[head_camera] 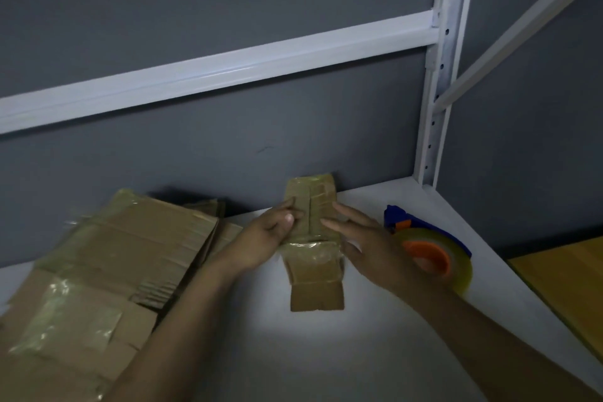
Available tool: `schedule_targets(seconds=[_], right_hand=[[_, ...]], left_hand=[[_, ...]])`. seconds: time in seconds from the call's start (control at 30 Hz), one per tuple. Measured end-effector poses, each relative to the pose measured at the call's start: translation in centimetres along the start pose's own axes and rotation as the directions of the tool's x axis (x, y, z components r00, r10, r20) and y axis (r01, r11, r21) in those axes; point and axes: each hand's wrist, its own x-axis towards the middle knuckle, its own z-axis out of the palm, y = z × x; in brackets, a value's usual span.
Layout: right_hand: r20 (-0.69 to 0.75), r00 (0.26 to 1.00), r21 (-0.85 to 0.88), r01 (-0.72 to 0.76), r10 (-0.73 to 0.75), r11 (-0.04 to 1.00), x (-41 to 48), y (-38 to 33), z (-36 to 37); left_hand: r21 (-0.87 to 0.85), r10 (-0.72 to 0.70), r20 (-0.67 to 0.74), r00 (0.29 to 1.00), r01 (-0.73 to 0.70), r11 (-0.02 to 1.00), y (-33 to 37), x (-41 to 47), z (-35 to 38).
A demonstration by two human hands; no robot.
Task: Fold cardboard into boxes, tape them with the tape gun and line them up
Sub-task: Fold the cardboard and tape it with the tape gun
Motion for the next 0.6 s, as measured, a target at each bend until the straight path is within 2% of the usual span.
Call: schedule_targets(seconds=[0.1, 0.17, 0.23, 0.33, 0.53, 0.6], right_hand=[[0.204, 0.978, -0.11, 0.065, -0.041, 0.992, 0.8, 0.7, -2.6], [0.335, 0.942, -0.196, 0.083, -0.013, 0.977, 1.1, 1.0, -3.7], [0.341, 0.94, -0.202, 0.097, -0.022, 0.975, 1.2, 1.2, -4.0], [0.27, 0.959, -0.125, 0.125, -0.087, 0.984, 1.6, 1.2, -3.6], [0.176, 0.974, -0.08, 0.16, -0.144, 0.984, 1.8, 2.3, -1.9], [0.125, 0.979, -0.118, 0.178, -0.163, 0.977, 1.8, 2.2, -1.3]], left_hand=[[-0.057, 0.084, 0.253, 0.964, -0.071, 0.996, -1.9, -0.5, -2.2], [-0.047, 0.093, 0.325, 0.941, -0.082, 0.996, -2.2, -0.6, -2.8], [-0.032, 0.104, 0.289, 0.952, -0.098, 0.995, -2.3, -0.3, -2.5], [-0.05, 0.149, 0.183, 0.972, -0.142, 0.989, -2.5, 0.0, -1.8], [-0.052, 0.271, -0.016, 0.962, -0.272, 0.961, -4.0, 0.1, 0.3], [-0.013, 0.292, -0.103, 0.951, -0.295, 0.955, -4.1, 0.1, 1.4]])
